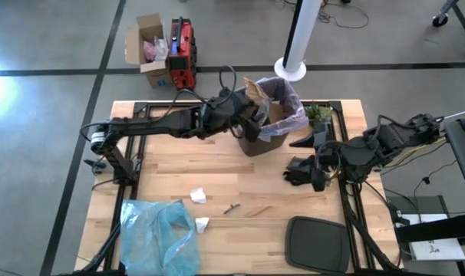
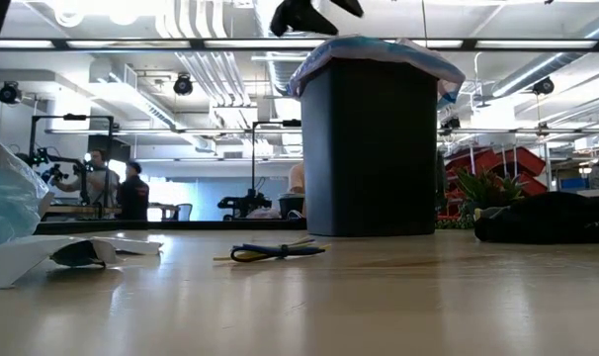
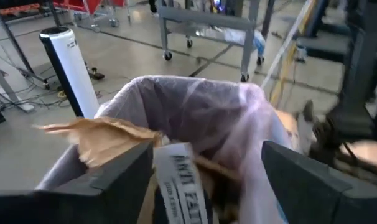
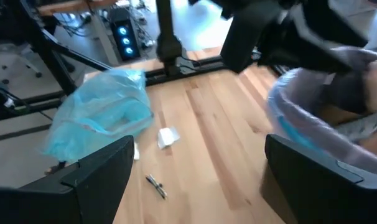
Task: Place trash/remove bag and relplace
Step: Put the wires into the trash bin, then put the white paper into the trash bin
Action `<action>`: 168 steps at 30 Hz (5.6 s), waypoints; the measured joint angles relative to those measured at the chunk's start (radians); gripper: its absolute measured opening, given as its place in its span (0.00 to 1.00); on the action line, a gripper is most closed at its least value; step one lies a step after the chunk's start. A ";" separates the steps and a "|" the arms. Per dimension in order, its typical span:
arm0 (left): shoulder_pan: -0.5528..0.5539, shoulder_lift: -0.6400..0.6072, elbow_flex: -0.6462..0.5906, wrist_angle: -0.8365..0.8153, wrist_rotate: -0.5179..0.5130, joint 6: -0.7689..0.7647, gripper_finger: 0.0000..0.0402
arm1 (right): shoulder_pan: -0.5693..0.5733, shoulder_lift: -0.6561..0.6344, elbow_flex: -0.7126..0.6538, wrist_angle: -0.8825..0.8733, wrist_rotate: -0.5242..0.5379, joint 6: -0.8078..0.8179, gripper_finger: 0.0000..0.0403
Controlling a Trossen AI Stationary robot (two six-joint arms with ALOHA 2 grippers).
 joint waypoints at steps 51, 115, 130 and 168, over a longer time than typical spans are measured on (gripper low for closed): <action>-0.765 -0.284 -0.549 -0.423 0.002 -0.843 0.53 | -0.132 1.042 -0.152 0.818 -0.315 -0.314 0.10; -0.778 -0.034 -0.775 -0.042 0.099 -0.615 0.52 | -0.288 -0.003 -0.215 0.489 -0.043 -0.247 0.64; -0.780 -0.033 -0.914 0.079 0.118 -0.432 0.63 | -0.194 0.051 -0.241 0.495 -0.042 -0.167 0.70; -0.448 -0.134 -0.189 -0.251 -0.233 -0.101 0.01 | -0.067 0.141 0.183 0.200 -0.022 -0.255 0.68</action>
